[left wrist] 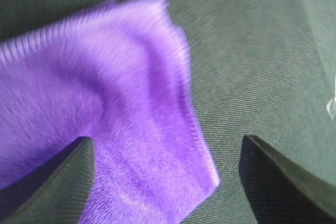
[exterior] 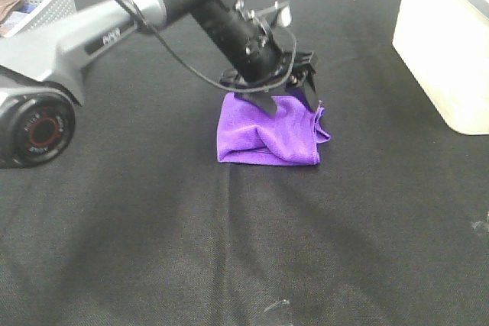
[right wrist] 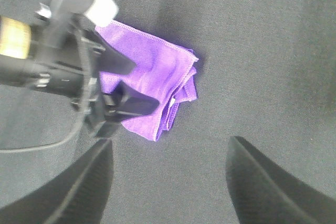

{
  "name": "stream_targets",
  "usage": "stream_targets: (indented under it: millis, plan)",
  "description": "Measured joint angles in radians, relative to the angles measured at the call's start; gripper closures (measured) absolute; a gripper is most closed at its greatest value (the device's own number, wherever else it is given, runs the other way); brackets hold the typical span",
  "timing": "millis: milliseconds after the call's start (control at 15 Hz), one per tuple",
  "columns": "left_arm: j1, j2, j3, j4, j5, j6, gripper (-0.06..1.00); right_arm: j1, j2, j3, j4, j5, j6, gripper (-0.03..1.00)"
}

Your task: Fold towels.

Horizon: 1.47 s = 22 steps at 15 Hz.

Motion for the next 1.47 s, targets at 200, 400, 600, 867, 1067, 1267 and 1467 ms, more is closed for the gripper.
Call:
stream_targets:
  millis: [200,400,600,867,1067,1267,1467]
  plan:
    - [0.0,0.007,0.002,-0.074,0.0,-0.068,0.24,0.0,0.0,0.0,0.0,0.0,0.0,0.37]
    - [-0.001,0.007,0.002,-0.141,0.0,-0.091,0.26,0.0,0.0,0.0,0.0,0.0,0.0,0.37]
    - [-0.001,0.037,0.002,-0.202,0.001,-0.079,0.26,0.0,0.0,0.0,0.0,0.0,0.0,0.37]
    - [-0.002,0.112,0.002,-0.295,0.002,-0.038,0.27,0.0,0.0,0.0,0.0,0.0,0.0,0.37]
    - [-0.001,0.141,0.002,-0.391,0.002,0.054,0.27,0.0,0.0,0.0,0.0,0.0,0.0,0.37]
    - [-0.002,0.151,-0.063,-0.509,0.002,0.137,0.27,0.0,0.0,0.0,0.0,0.0,0.0,0.37]
    - [0.034,0.152,-0.244,-0.468,0.004,0.124,0.27,0.0,-0.018,0.0,0.0,0.0,0.0,0.37]
